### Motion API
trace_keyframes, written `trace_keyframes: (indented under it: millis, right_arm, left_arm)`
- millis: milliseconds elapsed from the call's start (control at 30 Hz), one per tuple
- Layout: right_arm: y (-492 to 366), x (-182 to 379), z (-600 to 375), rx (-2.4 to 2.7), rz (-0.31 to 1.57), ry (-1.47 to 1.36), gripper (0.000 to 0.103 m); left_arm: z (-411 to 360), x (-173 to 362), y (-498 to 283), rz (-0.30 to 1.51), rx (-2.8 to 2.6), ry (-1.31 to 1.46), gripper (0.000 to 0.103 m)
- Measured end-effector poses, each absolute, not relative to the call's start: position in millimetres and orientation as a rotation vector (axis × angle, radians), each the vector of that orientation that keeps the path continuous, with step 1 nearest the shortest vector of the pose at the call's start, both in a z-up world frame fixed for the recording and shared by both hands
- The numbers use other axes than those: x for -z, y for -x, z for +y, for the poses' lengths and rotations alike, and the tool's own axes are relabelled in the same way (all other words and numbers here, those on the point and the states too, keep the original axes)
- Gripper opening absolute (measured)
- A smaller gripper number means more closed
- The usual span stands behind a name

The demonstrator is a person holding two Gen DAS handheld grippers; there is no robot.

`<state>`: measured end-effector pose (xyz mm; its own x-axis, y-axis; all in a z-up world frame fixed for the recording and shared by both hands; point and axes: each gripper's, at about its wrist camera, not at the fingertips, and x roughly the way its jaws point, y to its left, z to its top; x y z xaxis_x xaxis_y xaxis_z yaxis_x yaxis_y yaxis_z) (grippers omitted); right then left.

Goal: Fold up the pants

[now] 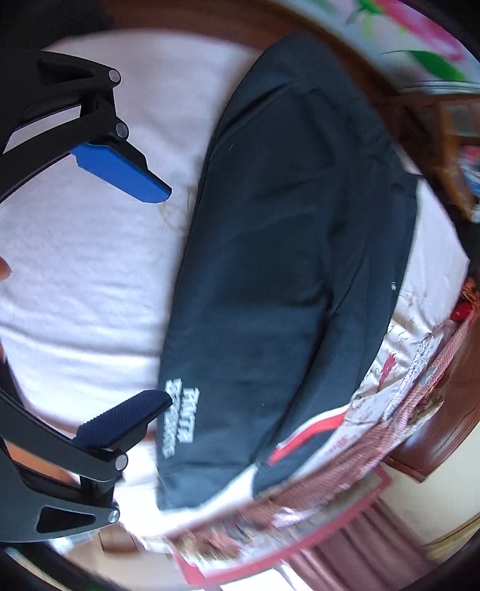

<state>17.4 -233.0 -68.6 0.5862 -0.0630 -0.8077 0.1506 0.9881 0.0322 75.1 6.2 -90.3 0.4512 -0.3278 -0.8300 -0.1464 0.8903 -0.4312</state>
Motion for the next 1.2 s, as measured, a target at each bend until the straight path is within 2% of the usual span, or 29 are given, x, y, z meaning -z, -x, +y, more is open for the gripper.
trace_keyframes:
  millis: [167, 333, 767, 1033, 1200]
  right_arm:
    - [-18, 76, -239, 0.132, 0.953, -0.107, 0.1]
    - [-22, 83, -243, 0.134, 0.971, -0.116, 0.1]
    - [-24, 90, -250, 0.124, 0.985, -0.117, 0.1]
    - [-15, 85, -319, 0.225, 0.966, -0.184, 0.1]
    - [-15, 81, -353, 0.298, 0.946, -0.187, 0.1]
  left_arm:
    - [54, 131, -90, 1.123, 0.181, 0.938, 0.101]
    - [76, 154, -97, 1.092, 0.198, 1.134, 0.101]
    - [67, 136, -115, 1.031, 0.153, 1.019, 0.101]
    - [80, 136, -100, 1.084, 0.005, 0.965, 0.099]
    - [102, 143, -99, 1.019, 0.003, 1.063, 0.1]
